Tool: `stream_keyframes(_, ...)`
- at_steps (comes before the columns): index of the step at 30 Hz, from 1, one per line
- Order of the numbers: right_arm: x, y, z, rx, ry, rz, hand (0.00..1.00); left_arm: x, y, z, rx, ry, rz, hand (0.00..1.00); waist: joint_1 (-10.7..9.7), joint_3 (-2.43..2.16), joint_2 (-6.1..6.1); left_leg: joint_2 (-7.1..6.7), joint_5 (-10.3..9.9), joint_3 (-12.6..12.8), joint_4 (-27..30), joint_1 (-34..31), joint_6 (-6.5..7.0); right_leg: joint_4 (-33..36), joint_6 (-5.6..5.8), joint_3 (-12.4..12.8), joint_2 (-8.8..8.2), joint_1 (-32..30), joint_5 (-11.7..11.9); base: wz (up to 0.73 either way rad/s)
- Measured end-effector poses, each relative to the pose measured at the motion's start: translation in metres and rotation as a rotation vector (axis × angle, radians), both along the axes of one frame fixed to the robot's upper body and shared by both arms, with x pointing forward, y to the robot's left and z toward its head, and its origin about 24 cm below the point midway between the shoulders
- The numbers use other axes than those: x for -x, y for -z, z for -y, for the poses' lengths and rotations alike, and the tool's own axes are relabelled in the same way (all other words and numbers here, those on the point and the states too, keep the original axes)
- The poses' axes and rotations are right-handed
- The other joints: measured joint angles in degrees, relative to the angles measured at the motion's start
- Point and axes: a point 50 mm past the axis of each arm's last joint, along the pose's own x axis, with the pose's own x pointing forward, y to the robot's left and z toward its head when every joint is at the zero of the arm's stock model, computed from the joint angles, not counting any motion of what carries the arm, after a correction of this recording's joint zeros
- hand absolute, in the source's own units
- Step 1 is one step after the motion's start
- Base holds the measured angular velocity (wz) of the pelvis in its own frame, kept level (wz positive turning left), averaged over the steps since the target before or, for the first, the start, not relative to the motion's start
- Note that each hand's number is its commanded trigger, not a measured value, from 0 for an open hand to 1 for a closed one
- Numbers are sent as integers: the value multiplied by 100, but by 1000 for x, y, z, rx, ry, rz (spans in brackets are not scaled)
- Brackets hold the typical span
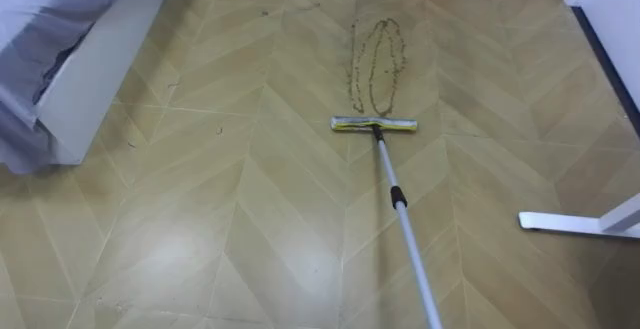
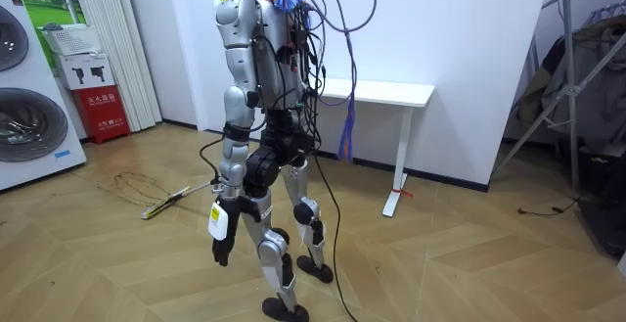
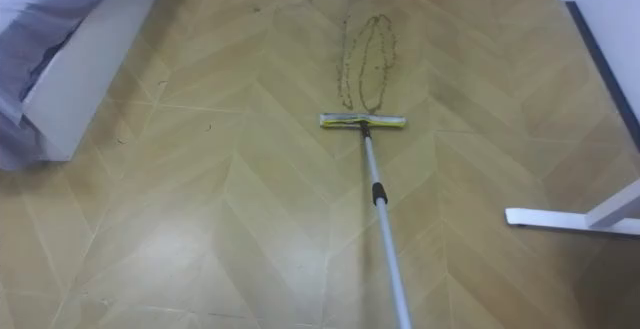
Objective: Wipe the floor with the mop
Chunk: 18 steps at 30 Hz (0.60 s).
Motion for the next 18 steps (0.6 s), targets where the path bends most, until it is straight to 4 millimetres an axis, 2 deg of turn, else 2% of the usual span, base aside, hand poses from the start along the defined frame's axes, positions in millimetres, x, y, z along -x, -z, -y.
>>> stream_keyframes(12,1,0,-1,1,5,-4,100,8,1,0,6,-10,-27,0,-12,-9,-16,-4,0,-22,58,-24,0,10,0,-60,-8,55,0,0)
stream_keyframes(15,1,0,-1,-2,15,-13,100,11,1,0,9,-14,-44,0,-14,9,14,-8,-6,-89,100,-37,2,9,-1,-111,-8,78,0,10)
stream_keyframes(18,3,1,0,-8,33,-17,100,10,1,0,9,-14,-44,0,-9,-5,7,-7,-28,-156,200,-168,-2,23,-5,-187,-7,-12,-6,12)
